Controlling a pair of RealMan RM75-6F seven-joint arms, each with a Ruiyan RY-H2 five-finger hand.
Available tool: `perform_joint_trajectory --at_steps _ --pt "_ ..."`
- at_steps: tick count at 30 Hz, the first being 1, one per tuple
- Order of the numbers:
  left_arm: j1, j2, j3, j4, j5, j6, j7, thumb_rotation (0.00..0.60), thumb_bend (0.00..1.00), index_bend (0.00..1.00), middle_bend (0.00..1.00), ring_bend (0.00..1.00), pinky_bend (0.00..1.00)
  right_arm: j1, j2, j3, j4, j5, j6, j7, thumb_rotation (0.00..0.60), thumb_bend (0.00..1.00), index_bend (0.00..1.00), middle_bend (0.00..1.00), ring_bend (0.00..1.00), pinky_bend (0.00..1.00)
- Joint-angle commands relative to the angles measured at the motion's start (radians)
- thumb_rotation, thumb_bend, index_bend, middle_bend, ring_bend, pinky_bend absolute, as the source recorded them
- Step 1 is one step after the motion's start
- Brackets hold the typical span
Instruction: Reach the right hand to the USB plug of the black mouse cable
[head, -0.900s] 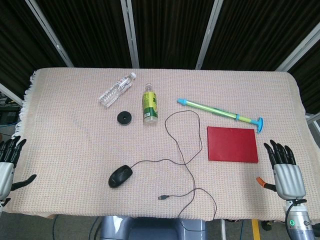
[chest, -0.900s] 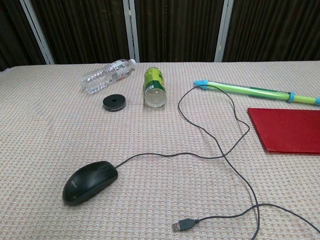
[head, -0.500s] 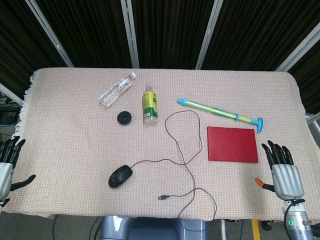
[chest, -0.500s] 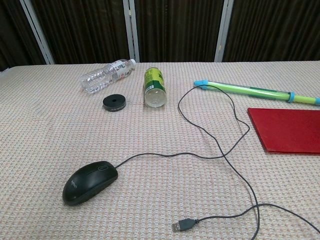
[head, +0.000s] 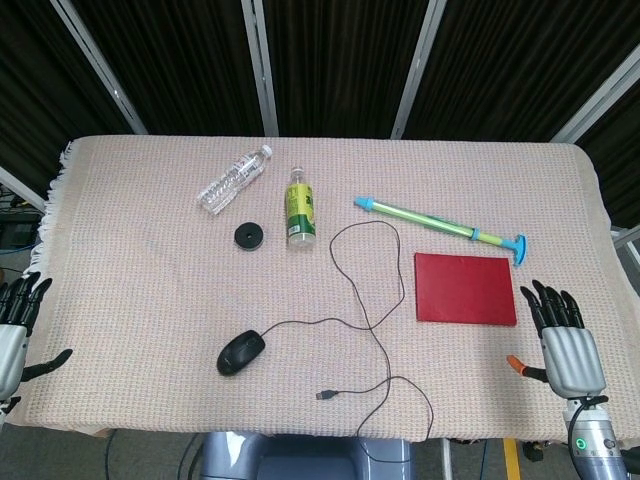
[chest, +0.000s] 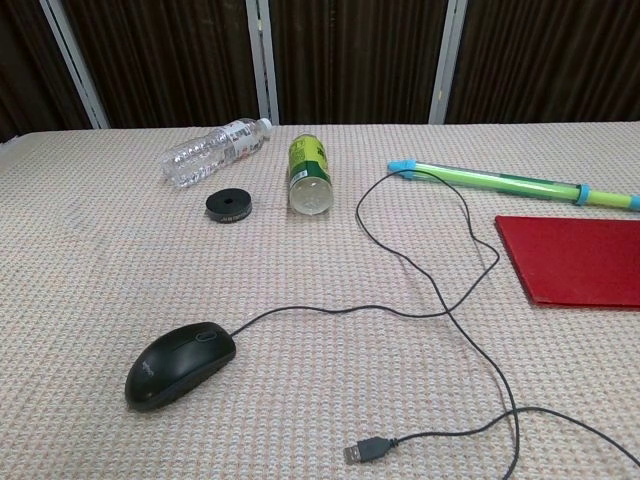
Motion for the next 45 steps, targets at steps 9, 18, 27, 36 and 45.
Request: perform_joint_trajectory --at_steps 9,18,27,36,45 --pt "0.0 -0.007 -0.012 0.0 -0.022 -0.002 -0.002 0.6 0.11 0.03 0.0 0.0 0.0 0.196 0.056 -0.045 0.057 -0.248 -0.188 0.386 0.6 0.06 0.25 0.1 0.0 0.0" --pt "0.007 -0.008 -0.013 -0.003 -0.038 0.0 0.012 0.6 0.11 0.03 0.0 0.0 0.0 0.338 0.0 -0.095 0.04 -0.396 -0.29 0.486 0.6 0.07 0.34 0.16 0.0 0.0" --pt "0.018 -0.001 -0.013 -0.001 -0.043 0.012 -0.007 0.6 0.11 0.04 0.0 0.0 0.0 0.41 -0.103 -0.131 0.012 -0.411 -0.397 0.424 0.6 0.07 0.4 0.18 0.0 0.0" --pt "0.02 0.003 -0.009 -0.001 -0.037 0.01 -0.015 0.6 0.11 0.04 0.0 0.0 0.0 0.425 -0.184 -0.128 -0.017 -0.314 -0.49 0.286 0.6 0.1 0.41 0.18 0.0 0.0" --pt "0.015 0.004 -0.008 -0.001 -0.035 -0.001 -0.022 0.6 0.11 0.04 0.0 0.0 0.0 0.414 -0.295 -0.091 -0.005 -0.152 -0.534 0.162 0.6 0.11 0.38 0.16 0.0 0.0"
